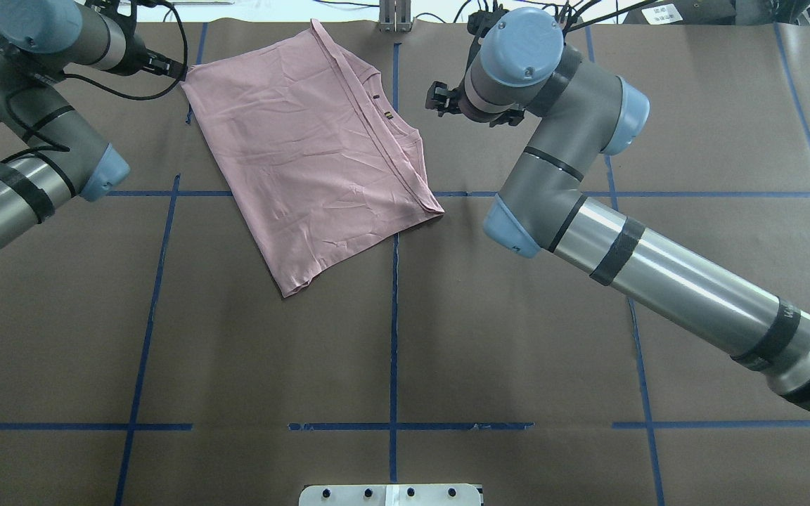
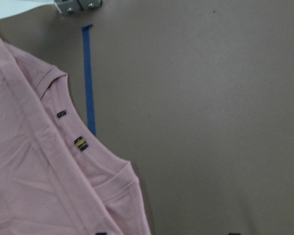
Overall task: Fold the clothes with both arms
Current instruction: 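Lower the right gripper onto the folded shirt's middle while the left gripper holds its corner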
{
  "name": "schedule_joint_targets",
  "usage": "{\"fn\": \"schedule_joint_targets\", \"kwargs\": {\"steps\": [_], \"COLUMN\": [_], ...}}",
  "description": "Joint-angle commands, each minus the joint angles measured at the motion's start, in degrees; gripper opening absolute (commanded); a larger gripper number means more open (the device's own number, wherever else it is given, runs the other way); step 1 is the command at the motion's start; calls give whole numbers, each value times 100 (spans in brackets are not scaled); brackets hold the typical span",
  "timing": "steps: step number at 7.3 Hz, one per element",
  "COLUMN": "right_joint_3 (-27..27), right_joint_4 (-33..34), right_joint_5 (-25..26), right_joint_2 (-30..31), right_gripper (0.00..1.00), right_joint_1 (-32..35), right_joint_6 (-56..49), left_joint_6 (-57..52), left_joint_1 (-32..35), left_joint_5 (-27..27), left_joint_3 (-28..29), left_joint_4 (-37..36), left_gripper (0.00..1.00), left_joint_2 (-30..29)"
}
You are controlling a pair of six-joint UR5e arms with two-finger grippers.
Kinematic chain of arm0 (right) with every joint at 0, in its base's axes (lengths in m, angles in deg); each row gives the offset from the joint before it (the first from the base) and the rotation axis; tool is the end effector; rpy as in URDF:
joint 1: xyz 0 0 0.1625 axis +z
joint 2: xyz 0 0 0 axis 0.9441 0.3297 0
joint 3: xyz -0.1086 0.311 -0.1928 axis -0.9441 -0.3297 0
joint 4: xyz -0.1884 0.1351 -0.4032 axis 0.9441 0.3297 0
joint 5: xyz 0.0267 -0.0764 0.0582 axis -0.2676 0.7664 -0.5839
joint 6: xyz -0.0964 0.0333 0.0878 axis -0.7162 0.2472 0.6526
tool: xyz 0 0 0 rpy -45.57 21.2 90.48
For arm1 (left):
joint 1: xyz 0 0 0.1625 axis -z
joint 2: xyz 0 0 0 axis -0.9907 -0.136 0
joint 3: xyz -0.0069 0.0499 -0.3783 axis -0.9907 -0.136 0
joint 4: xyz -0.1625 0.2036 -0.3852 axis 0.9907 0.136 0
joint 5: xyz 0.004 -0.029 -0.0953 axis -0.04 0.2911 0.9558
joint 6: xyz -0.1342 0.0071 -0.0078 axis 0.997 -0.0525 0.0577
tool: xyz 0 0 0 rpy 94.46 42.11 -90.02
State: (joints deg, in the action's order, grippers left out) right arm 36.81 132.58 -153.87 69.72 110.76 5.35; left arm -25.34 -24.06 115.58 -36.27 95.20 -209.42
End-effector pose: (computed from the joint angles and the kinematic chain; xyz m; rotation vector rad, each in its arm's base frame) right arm -0.5723 -0.6229 0.1773 0.2665 -0.8534 0.3026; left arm 0.3569 -0.7637 0.4185 0.6607 0.6988 0.0887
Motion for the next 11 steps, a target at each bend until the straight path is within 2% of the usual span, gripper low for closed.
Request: {"fn": "schedule_joint_targets", "kwargs": {"steps": [1, 3, 5, 7, 10, 11], "right_joint_3": [-193, -324, -351, -351, -360, -360], "right_joint_4": [444, 445, 428, 419, 401, 410], "right_joint_5": [7, 16, 43, 60, 218, 218], "right_joint_2": [-317, -273, -168, -133, -45, -44], "right_gripper": [79, 74, 74, 67, 67, 47], "right_joint_1": [-404, -528, -607, -669, -757, -757], "right_joint_6": [39, 39, 30, 56, 74, 179], "left_joint_6": [30, 318, 338, 346, 346, 346], "left_joint_1": [-20, -73, -143, -144, -144, -144], "left_joint_5": [15, 24, 24, 24, 24, 24], "left_joint_3": [-92, -109, -162, -162, -162, -162], "left_joint_4": [29, 47, 38, 38, 38, 38], "left_gripper": [100, 100, 100, 100, 100, 100], "left_joint_2": [53, 44, 44, 53, 53, 53]}}
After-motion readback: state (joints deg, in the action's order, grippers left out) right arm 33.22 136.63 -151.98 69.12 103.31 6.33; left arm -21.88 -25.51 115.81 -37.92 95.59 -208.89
